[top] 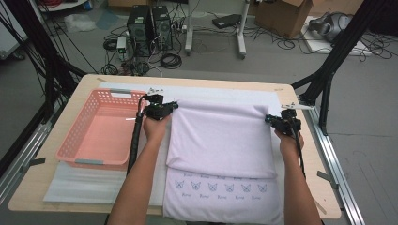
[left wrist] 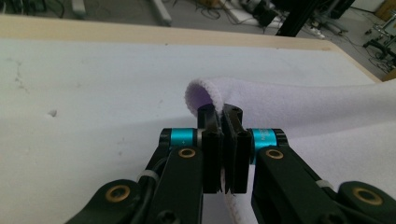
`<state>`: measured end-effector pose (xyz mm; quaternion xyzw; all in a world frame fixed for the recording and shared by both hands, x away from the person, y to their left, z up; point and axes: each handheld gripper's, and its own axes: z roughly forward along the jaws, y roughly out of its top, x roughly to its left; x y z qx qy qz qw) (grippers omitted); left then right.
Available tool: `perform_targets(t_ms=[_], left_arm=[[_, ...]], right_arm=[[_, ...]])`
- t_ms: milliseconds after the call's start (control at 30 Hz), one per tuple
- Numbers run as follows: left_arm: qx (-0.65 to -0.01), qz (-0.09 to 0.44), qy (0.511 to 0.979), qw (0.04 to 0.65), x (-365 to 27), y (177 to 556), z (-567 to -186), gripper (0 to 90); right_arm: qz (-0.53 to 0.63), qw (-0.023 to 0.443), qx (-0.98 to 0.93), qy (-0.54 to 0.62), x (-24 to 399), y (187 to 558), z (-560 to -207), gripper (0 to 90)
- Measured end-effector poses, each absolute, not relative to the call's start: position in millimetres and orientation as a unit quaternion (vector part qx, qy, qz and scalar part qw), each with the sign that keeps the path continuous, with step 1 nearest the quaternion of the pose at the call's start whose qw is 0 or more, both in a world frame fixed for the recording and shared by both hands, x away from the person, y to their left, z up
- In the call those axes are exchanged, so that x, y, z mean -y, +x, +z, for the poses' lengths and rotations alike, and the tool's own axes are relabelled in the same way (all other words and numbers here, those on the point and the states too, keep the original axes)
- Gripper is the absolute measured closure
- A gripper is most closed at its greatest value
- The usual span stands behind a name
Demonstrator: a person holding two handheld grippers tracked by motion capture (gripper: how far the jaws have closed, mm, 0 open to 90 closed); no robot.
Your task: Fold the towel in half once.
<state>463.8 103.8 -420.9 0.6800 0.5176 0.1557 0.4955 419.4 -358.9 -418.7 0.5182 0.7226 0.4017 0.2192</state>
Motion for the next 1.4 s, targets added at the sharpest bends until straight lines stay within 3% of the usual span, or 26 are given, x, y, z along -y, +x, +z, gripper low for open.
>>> perform_targets(t_ms=[233,300,333,467,867,933,1133,1400], left_arm=[[-0.519,0.170,0.677,0.493,-104.7,471.7,-421.2,83.6],[-0.516,0.168,0.683,0.489,-103.7,471.4,-423.1,65.9],[-0.514,0.164,0.687,0.487,-102.9,470.0,-424.2,61.0],[-0.505,0.135,0.704,0.482,-98.6,464.5,-427.5,51.0],[-0.457,0.132,0.721,0.503,-85.5,425.6,-421.7,56.5],[-0.453,0.124,0.729,0.497,-85.1,420.2,-421.5,56.6],[-0.455,0.127,0.725,0.502,-93.5,399.4,-425.2,58.4],[-0.437,0.111,0.740,0.500,-93.7,360.9,-434.5,69.5]], right_arm=[[0.397,0.227,-0.711,0.535,351.0,442.3,-420.6,85.8],[0.394,0.221,-0.706,0.544,349.3,443.3,-423.3,81.7],[0.394,0.216,-0.706,0.547,349.5,443.5,-424.3,74.4],[0.397,0.206,-0.707,0.548,349.3,438.7,-423.0,69.3],[0.395,0.174,-0.754,0.496,345.7,410.1,-415.5,68.4],[0.382,0.151,-0.766,0.494,343.5,405.9,-417.4,67.3],[0.391,0.150,-0.782,0.462,337.6,379.7,-418.0,67.0],[0.388,0.131,-0.800,0.438,337.1,340.5,-427.8,70.3]])
